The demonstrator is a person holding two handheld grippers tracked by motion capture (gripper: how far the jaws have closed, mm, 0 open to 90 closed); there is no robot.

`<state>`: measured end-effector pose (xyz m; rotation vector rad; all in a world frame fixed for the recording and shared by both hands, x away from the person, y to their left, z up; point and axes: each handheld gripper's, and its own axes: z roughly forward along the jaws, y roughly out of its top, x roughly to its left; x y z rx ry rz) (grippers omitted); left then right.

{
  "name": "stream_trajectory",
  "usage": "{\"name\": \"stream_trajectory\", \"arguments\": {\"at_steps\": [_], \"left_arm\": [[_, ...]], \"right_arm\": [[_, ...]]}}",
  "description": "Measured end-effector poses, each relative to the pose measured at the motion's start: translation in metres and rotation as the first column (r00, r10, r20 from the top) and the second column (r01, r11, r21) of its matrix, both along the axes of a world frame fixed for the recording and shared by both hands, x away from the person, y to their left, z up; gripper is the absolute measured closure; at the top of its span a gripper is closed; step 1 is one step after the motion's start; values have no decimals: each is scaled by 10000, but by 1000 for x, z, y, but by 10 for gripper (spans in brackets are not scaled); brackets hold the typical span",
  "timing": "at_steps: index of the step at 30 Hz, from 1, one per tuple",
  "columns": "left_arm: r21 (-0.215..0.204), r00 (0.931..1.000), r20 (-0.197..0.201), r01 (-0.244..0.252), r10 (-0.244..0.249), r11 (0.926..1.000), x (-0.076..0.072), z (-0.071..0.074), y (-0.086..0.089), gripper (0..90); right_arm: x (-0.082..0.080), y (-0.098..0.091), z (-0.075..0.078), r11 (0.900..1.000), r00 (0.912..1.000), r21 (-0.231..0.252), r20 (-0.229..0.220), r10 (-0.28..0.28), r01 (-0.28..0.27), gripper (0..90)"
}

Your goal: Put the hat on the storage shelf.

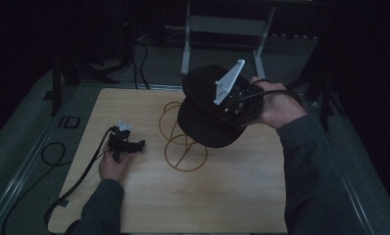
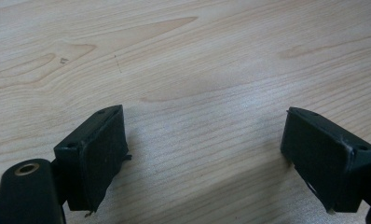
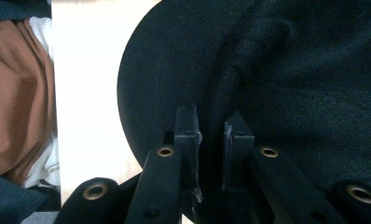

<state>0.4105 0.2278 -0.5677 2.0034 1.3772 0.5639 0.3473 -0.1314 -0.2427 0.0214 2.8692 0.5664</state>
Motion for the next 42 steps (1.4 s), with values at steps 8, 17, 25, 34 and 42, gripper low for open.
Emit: {"name": "stream_trajectory", "arguments": {"at_steps": [8,17,25,34,42], "left_arm": [[-21,10000,-7,-13,13,10000,0,0,0,137],[-22,10000,-9,-8,8,10000,0,0,0,137],[-1,10000,4,-6,6,10000,0,0,0,137],[-41,10000,11,-34,34,10000,0,0,0,137],[-16,10000,18,-14,14,10000,0,0,0,137]], "right_arm": [[0,11,0,9998,9998,-64,30,187,-186,802],[2,24,-3,9989,9990,-121,-44,453,-453,799],[6,39,-9,9984,9988,-280,-41,491,-492,799],[6,64,-16,9954,9959,-363,-189,885,-892,797],[11,80,-30,9939,9944,-475,-405,980,-999,793]]}}
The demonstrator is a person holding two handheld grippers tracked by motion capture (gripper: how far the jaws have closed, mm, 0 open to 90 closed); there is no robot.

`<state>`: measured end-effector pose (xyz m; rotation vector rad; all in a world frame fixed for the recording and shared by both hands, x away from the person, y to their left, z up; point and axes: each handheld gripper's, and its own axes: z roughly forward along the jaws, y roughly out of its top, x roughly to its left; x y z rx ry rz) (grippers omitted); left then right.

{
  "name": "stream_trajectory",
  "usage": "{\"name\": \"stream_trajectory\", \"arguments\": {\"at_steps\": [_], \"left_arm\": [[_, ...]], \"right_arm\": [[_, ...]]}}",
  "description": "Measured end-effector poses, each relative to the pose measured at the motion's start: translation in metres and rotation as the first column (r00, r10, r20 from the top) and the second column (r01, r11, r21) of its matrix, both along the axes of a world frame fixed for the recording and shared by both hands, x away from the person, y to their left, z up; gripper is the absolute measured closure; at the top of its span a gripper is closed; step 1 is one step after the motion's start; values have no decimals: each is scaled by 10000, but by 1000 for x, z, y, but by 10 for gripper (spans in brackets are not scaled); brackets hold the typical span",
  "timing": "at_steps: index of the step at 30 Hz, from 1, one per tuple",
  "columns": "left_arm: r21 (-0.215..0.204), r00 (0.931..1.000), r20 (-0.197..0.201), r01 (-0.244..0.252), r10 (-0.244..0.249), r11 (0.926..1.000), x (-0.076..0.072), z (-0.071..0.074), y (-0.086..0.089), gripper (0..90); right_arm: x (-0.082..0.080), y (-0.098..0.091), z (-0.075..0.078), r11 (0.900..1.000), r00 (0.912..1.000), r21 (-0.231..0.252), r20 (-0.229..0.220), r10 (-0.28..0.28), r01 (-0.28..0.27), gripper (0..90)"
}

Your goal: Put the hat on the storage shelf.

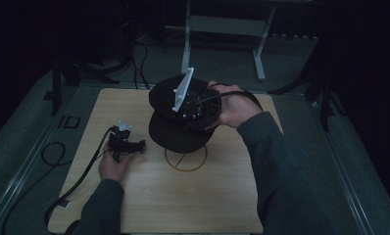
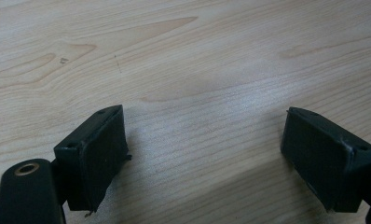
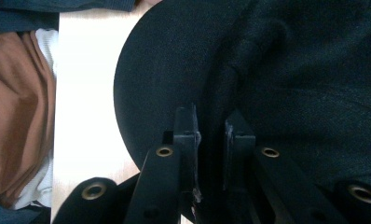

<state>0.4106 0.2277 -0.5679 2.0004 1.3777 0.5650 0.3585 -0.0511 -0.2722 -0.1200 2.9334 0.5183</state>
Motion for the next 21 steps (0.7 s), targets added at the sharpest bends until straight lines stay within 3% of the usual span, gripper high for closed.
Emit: {"name": "stream_trajectory", "arguments": {"at_steps": [15,21], "left_arm": [[-21,10000,18,-12,12,10000,0,0,0,138],[-11,10000,17,-17,17,10000,0,0,0,137]], "right_arm": [[6,9,-14,9991,9991,-204,226,-368,373,797],[5,12,-16,9997,9998,-167,67,-166,167,762]]}}
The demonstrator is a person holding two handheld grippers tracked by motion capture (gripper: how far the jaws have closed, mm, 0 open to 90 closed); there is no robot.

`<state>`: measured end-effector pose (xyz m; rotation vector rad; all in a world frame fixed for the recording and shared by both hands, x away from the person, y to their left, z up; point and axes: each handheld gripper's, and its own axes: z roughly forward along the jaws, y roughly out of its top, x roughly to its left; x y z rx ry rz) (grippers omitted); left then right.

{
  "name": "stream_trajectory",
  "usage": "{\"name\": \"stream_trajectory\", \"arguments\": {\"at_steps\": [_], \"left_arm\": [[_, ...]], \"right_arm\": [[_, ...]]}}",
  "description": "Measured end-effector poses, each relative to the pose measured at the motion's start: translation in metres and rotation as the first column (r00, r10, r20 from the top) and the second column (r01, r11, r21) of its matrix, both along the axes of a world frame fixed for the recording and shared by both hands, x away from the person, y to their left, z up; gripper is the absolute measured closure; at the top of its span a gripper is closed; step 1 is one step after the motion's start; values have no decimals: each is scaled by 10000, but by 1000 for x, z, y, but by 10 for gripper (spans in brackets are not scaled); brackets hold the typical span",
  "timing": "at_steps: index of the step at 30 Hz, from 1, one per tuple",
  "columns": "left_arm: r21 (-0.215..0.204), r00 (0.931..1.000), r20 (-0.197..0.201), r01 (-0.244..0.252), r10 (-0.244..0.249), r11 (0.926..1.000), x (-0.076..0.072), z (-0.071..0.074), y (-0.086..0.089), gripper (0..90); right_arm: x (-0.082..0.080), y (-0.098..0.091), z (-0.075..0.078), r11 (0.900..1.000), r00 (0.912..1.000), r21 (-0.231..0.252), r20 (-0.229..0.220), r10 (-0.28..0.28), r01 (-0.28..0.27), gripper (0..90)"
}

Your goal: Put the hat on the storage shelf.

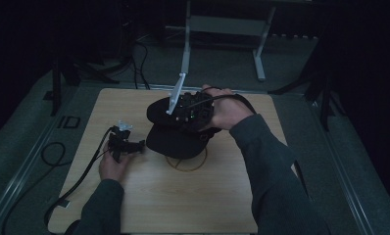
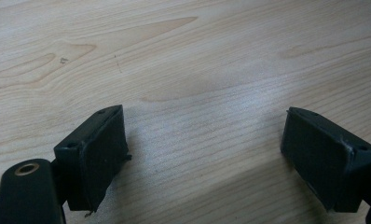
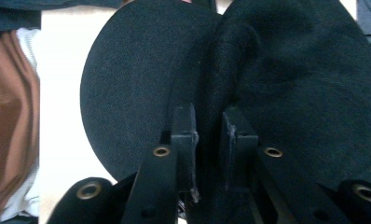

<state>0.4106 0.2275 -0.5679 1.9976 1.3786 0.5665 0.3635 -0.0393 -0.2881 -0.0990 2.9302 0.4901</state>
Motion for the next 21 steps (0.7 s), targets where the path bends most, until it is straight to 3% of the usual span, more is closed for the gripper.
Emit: {"name": "stream_trajectory", "arguments": {"at_steps": [4,8,15,19,21], "left_arm": [[-5,10000,-6,10,-10,10000,0,0,0,137],[-27,10000,6,-12,12,10000,0,0,0,137],[57,10000,-43,52,-51,10000,0,0,1,137],[11,10000,-15,15,-15,10000,0,0,0,137],[23,10000,-20,20,-20,10000,0,0,0,137]], "right_arm": [[0,-2,1,9999,9987,73,-511,77,-73,701],[1,-6,4,9997,9994,188,-325,-149,155,687],[3,-12,-1,9990,9985,-152,-324,-432,427,692],[6,-18,-4,9987,9977,-49,-445,-510,508,687],[7,-21,-6,9977,9972,-271,-413,-627,616,678]]}}
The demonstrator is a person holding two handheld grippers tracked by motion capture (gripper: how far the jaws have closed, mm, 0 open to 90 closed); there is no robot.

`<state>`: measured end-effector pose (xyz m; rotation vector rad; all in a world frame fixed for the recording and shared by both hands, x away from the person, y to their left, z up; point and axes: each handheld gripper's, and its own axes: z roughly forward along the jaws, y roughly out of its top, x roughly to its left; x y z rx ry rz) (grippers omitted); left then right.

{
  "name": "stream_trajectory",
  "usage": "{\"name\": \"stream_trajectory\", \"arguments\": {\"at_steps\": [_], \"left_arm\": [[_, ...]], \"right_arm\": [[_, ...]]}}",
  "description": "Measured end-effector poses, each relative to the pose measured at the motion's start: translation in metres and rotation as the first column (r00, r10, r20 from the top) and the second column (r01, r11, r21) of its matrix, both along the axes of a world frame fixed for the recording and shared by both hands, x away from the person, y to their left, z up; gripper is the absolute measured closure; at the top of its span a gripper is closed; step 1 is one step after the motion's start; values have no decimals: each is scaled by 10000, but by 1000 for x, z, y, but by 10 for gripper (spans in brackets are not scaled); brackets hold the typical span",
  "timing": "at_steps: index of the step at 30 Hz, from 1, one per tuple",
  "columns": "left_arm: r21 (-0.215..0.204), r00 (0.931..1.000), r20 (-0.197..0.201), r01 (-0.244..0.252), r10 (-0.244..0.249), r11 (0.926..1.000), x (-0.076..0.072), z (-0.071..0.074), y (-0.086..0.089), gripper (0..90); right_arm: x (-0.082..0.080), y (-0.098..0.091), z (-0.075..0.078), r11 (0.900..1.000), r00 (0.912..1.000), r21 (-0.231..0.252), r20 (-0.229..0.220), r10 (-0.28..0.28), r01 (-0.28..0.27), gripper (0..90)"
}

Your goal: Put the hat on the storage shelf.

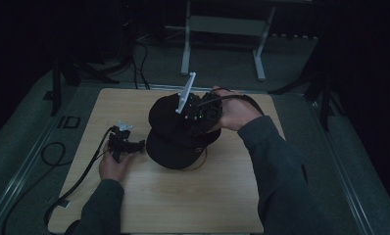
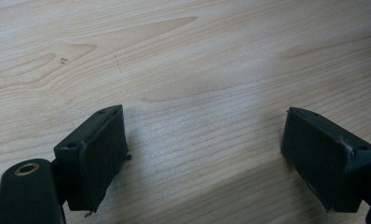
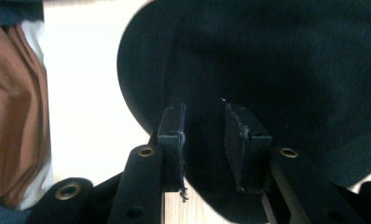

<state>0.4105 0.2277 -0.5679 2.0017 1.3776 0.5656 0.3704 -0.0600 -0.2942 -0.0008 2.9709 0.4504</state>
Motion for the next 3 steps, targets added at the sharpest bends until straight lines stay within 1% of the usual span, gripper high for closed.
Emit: {"name": "stream_trajectory", "arguments": {"at_steps": [3], "left_arm": [[41,10000,-26,38,-38,10000,0,0,0,137]], "right_arm": [[0,-3,-1,9998,10000,-187,36,-8,8,665]]}}
